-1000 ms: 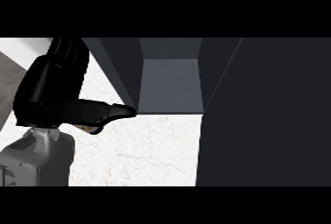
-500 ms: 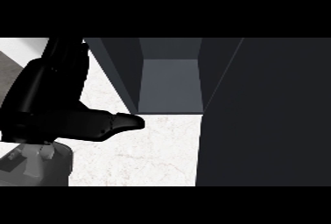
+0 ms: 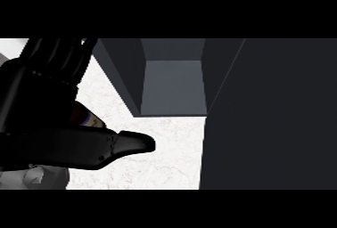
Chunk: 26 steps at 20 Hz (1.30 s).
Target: Pick up the wine, place it into the cabinet and close the cabinet
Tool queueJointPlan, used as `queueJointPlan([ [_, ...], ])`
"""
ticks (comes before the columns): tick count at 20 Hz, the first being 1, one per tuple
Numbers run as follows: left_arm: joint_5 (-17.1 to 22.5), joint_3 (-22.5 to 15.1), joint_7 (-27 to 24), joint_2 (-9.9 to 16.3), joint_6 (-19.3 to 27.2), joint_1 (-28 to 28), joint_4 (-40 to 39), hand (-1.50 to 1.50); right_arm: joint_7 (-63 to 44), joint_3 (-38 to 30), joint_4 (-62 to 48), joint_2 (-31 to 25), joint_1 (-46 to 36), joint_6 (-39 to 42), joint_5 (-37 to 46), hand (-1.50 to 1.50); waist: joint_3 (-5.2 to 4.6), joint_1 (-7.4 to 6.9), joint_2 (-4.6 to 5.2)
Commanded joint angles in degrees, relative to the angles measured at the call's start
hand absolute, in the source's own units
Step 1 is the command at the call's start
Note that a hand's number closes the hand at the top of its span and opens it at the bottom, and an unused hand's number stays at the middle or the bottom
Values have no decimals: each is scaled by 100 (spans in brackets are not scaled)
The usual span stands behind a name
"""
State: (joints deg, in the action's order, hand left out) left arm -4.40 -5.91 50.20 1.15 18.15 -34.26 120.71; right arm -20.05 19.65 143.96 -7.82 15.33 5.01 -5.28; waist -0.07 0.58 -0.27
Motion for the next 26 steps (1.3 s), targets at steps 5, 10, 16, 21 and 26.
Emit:
queueJointPlan([
  [5,-306,161,537,204,90,-65,453,-150,-667,0,1320,-100,118,-233,-91,-150,5,-20,-2],
  [10,141,665,484,544,-229,293,638,-150,-551,289,1261,-102,221,-253,170,-150,2,-8,-1],
  [16,365,1106,322,872,-408,282,481,-150,-616,-6,1479,-364,389,-189,-145,-150,5,31,-2],
  [21,444,1325,215,1102,-548,363,257,-150,-858,-145,1388,-304,-112,-359,-214,-150,4,8,12],
  [26,878,1819,-307,1274,-879,891,145,-150,-967,308,1396,-185,-175,-510,27,-150,-1,6,9],
])
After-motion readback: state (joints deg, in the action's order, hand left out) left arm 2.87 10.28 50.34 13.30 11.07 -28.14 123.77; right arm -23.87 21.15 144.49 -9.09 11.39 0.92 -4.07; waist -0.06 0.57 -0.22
